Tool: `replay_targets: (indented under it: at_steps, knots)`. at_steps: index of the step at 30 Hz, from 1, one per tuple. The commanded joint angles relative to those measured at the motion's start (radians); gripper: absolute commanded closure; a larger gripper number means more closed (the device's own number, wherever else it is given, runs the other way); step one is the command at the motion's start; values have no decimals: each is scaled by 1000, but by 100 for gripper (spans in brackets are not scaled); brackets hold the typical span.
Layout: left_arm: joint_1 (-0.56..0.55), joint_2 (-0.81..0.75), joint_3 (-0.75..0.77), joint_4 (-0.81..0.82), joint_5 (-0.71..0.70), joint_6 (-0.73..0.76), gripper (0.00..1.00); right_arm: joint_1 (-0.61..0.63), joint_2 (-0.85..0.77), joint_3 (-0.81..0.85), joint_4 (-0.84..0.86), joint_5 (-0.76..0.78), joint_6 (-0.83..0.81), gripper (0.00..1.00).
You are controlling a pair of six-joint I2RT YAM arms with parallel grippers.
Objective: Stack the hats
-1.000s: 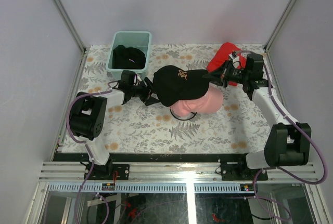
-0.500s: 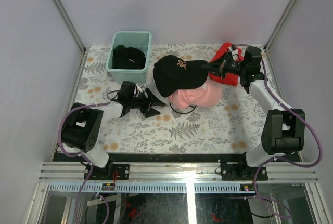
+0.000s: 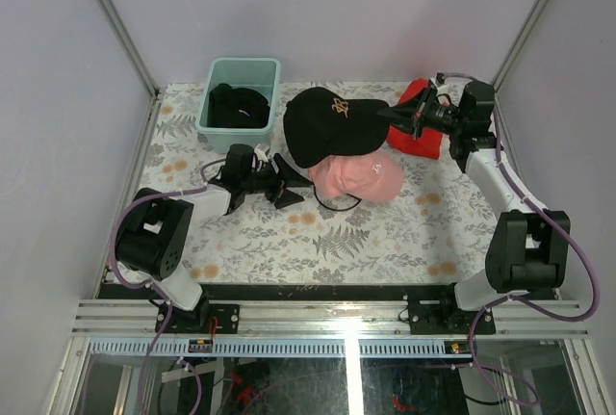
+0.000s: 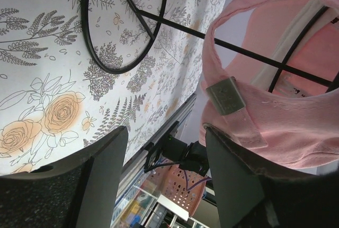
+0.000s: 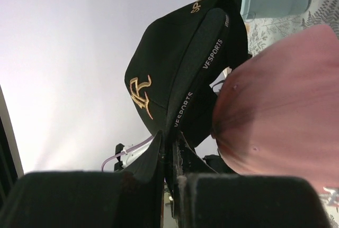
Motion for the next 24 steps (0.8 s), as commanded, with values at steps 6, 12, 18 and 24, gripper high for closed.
replay_targets:
  at_steps: [6, 12, 18, 24]
  knots:
    - [-5, 14, 18, 62, 3, -9, 40, -51, -128, -128, -61, -68, -116, 100]
    - [-6, 12, 34, 37, 6, 1, 40, -95, -154, -233, -81, -78, -180, 100]
    - [-5, 6, 39, 15, 8, 12, 40, -135, -127, -283, -105, -104, -235, 100]
    - [-1, -4, 35, -3, 14, 23, 40, -171, -63, -297, -161, -146, -321, 100]
